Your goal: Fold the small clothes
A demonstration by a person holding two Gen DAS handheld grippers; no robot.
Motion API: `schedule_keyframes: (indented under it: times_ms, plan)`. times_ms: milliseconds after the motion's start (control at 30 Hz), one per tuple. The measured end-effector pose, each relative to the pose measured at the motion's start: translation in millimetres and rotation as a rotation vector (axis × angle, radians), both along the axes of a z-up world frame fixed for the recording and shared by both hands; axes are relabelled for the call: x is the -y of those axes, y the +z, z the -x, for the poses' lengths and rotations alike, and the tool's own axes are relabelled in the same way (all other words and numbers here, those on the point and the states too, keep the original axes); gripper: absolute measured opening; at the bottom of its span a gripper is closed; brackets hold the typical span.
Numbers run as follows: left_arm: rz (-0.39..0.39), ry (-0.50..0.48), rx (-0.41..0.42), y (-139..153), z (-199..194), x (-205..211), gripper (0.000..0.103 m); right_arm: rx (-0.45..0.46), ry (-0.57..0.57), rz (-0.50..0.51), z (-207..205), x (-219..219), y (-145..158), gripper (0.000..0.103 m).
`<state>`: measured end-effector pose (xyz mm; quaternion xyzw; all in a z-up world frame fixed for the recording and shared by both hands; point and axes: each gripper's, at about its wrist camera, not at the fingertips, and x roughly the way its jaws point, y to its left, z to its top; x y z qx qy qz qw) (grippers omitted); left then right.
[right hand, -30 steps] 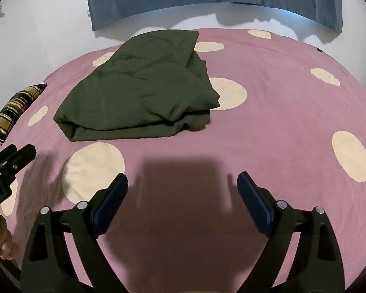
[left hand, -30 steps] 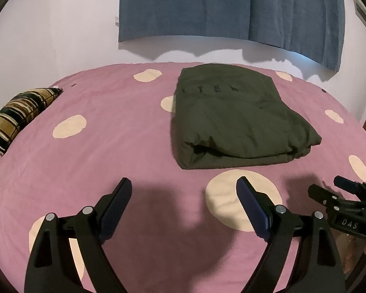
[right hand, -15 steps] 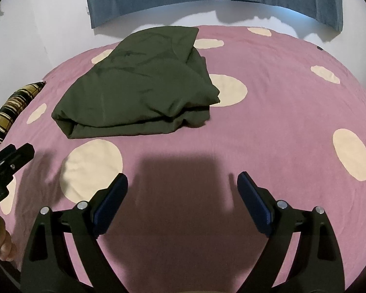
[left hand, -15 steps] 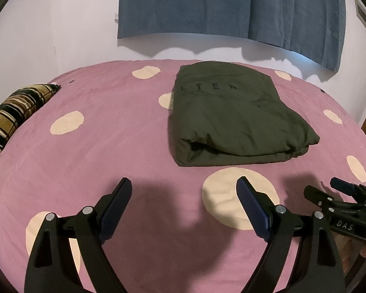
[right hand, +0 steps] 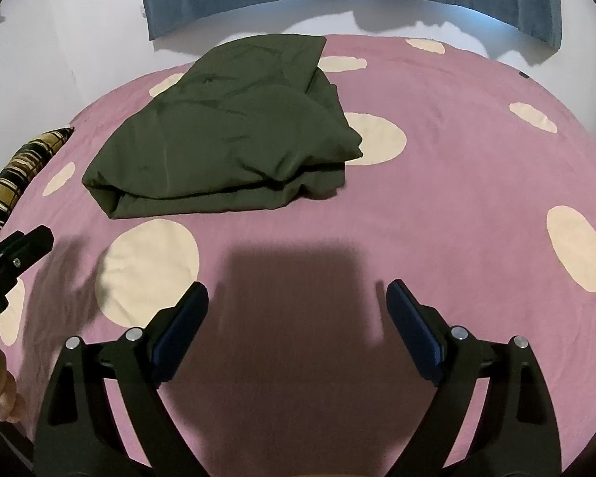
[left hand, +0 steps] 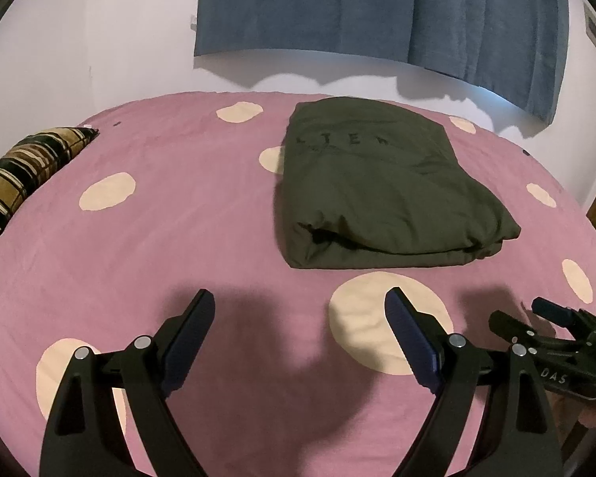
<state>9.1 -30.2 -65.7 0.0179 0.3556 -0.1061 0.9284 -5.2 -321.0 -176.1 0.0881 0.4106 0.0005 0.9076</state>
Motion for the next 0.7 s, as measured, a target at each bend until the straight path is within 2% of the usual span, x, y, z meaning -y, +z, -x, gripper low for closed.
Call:
schedule_keyframes:
  times_ms: [200, 333, 367, 467, 633, 700]
  plan:
    - [0.021, 0.003, -0.004, 0, -1, -3, 0.087, -0.010, 0.005, 0.001, 0, -2, -2, 0.091]
    - [0.094, -0.005, -0.025, 3, -1, -10, 0.090, -0.015, 0.010, 0.003, 0, -4, -3, 0.091]
    - [0.108, 0.012, 0.000, 5, 2, -14, 0.090, -0.015, 0.011, 0.003, 0, -4, -3, 0.091]
    - [0.081, 0.012, 0.039, 11, 5, -12, 0.090, -0.018, 0.016, 0.000, 0, -5, -3, 0.091]
    - [0.125, 0.026, 0.029, 28, -4, -24, 0.090, -0.012, 0.021, -0.062, 0, 5, 6, 0.091]
    - [0.111, 0.058, 0.047, 37, -19, -34, 0.090, 0.009, 0.010, -0.104, -2, 21, 18, 0.091]
